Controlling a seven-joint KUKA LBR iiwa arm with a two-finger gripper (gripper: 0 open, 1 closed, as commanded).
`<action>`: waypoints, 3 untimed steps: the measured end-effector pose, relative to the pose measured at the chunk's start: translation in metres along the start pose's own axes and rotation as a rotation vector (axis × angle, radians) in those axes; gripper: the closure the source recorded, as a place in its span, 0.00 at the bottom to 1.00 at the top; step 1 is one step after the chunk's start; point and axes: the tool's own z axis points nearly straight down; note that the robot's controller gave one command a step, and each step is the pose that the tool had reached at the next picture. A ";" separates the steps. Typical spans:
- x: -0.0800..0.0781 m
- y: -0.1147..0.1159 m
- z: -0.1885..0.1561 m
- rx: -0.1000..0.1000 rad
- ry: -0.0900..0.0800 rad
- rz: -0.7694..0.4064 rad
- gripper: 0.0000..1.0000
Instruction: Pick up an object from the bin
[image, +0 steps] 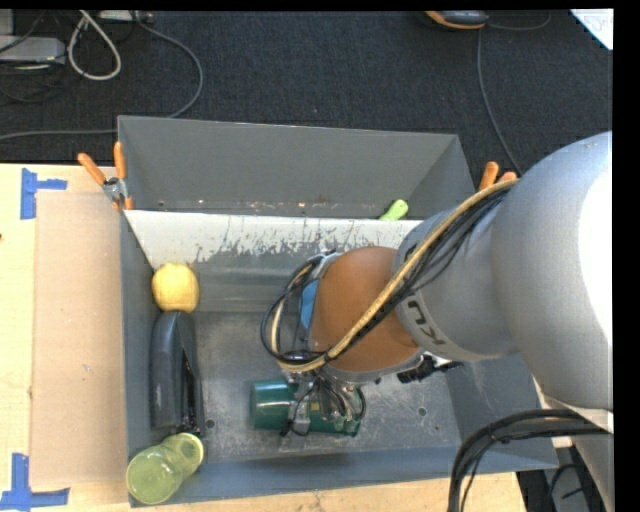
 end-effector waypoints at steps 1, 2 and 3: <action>0.001 -0.001 -0.018 0.001 0.005 0.002 1.00; 0.002 -0.001 -0.043 0.001 0.006 0.005 1.00; 0.002 -0.001 -0.055 0.001 0.006 0.008 1.00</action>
Offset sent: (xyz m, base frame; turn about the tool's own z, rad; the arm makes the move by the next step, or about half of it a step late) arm -0.0013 -0.0003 0.0495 0.0015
